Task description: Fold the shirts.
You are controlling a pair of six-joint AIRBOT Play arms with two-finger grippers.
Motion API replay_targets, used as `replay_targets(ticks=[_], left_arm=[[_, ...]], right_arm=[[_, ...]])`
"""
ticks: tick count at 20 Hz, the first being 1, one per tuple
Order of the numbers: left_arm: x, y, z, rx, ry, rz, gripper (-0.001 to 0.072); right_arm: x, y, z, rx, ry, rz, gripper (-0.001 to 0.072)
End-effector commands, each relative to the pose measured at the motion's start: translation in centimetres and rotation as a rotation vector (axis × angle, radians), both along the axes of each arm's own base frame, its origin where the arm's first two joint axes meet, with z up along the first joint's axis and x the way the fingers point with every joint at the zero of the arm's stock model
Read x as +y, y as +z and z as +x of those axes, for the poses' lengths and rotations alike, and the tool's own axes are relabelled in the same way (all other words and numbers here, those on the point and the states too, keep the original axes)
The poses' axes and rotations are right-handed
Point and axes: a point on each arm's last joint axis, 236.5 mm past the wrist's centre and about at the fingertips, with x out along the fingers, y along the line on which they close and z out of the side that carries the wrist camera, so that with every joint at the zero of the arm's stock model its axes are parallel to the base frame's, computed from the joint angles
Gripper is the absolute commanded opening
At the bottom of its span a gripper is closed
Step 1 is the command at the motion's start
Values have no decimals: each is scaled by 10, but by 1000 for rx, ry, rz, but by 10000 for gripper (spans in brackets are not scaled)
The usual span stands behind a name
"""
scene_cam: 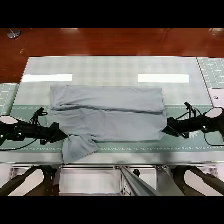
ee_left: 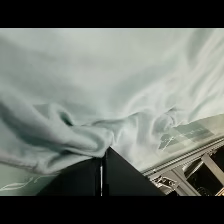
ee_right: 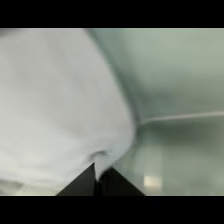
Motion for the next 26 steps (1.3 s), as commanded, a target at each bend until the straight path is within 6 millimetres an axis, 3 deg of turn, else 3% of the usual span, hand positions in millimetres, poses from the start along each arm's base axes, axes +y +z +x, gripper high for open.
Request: replay_targets(ticks=[1,4,10,14,16,18,21,24,25,26], left_arm=[[11,21,26,-54,25,8,23],[27,42,65,-160,57,52,22],[45,53,140,-221,88,87,22],[38,60,213,-264,70,87,22],[39,60,244,-252,89,78,22],[49,51,258,-205,94,104,22],[68,33,257,-149,26,186,22],[67,26,259,-143,8,186,23],[64,25,264,-158,12,178,29],[57,28,266,-164,18,153,169]], right_arm=[[9,23,21,-70,80,31,36],[-9,49,80,-213,-28,-27,35],[-3,76,161,-366,-65,72,35],[10,71,198,-386,-14,72,35],[3,65,213,-373,-29,53,36],[-6,58,223,-355,-46,30,35],[-17,47,227,-330,-40,-16,35],[-15,37,229,-309,-40,-9,51],[-8,37,232,-312,-52,20,260],[-3,37,236,-320,-63,38,616]])
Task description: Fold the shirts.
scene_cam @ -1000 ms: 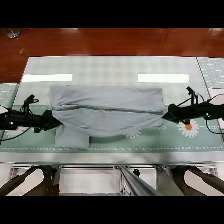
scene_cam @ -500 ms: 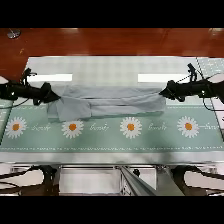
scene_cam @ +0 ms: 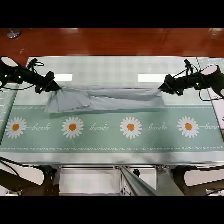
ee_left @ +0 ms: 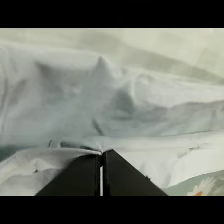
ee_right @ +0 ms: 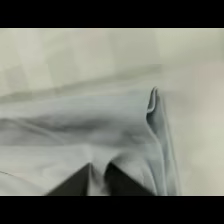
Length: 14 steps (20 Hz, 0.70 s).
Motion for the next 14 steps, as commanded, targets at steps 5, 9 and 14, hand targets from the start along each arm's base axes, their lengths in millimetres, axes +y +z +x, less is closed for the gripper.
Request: replay_targets(ticks=[5,9,14], left_arm=[[36,25,-30,93,-157,108,703],[97,56,-55,31,-21,229,702],[31,110,-47,-404,92,138,702]], right_arm=[[-25,36,-7,31,23,78,633],[-85,12,-65,187,11,-43,632],[-43,-34,-69,216,-41,85,628]])
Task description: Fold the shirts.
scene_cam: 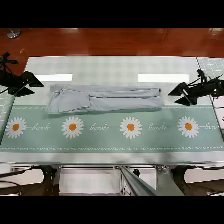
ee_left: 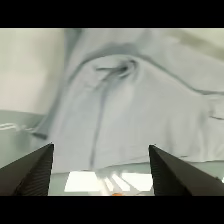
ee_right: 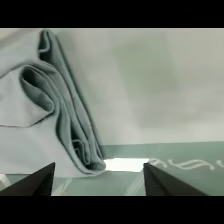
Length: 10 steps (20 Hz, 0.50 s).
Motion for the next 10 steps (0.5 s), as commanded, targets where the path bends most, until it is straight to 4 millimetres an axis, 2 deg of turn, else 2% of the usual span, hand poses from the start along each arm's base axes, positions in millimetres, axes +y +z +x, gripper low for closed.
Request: replay_targets(ticks=[1,3,6,7,8,9,10], left_arm=[[-44,34,-2,-265,9,-26,702],[-81,36,-16,-279,-74,-31,702],[-132,30,-24,-263,-199,-53,702],[-146,27,-25,-261,-234,-56,700],[-161,24,-26,-260,-266,-59,646],[-174,20,-28,-257,-299,-61,197],[-185,19,-27,-273,-324,-60,22]], right_arm=[[30,-22,-4,29,-3,74,627],[48,-30,0,34,14,91,625],[78,-33,7,41,44,141,616],[86,-29,12,20,75,135,527],[92,-20,19,-8,102,131,277],[96,-6,25,-41,127,128,37],[95,11,31,-80,146,118,36]])
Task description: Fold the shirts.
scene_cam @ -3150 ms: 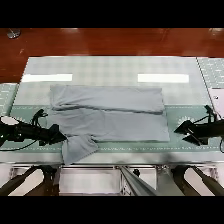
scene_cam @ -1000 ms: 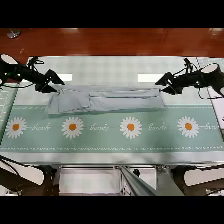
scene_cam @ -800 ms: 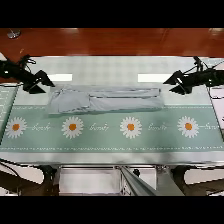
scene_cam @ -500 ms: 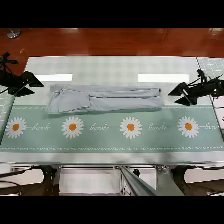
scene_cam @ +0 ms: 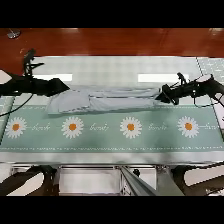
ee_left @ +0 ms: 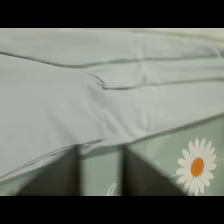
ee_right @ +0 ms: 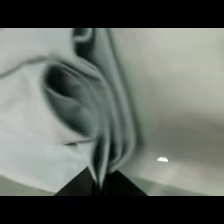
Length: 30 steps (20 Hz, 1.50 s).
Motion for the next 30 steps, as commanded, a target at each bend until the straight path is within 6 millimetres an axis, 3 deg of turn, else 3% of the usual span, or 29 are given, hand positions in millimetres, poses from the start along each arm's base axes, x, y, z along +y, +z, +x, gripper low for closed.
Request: replay_targets(ticks=[1,3,6,10,13,15,18,22,24,25,27,29,30], left_arm=[[-48,-1,0,-50,-86,-11,21],[-80,5,5,-76,-96,-73,22],[-134,1,5,-103,-172,-91,21],[-215,-31,-1,-34,-318,-94,22],[-274,-49,-3,22,-385,-117,21],[-313,-62,-23,74,-467,-122,21],[-355,-87,-73,167,-606,-102,21],[-385,-119,-147,291,-730,-73,22],[-398,-116,-178,331,-780,-93,22],[-400,-107,-178,326,-790,-104,22],[-393,-77,-154,266,-833,-131,22],[-365,-42,-107,228,-799,-148,22],[-340,-27,-77,203,-755,-139,22]], right_arm=[[14,44,13,-93,66,5,36],[-3,70,1,-144,113,-88,35],[-30,97,-45,-158,169,-281,35],[-24,135,-106,-267,140,-337,35],[-16,155,-138,-325,95,-342,35],[-12,169,-150,-363,92,-342,35],[-11,183,-156,-405,71,-349,36],[3,193,-154,-450,86,-293,36],[7,197,-152,-461,83,-272,35],[10,198,-152,-463,83,-260,36],[15,202,-152,-470,81,-232,35],[24,208,-151,-485,81,-187,35],[30,213,-151,-498,84,-156,36]])
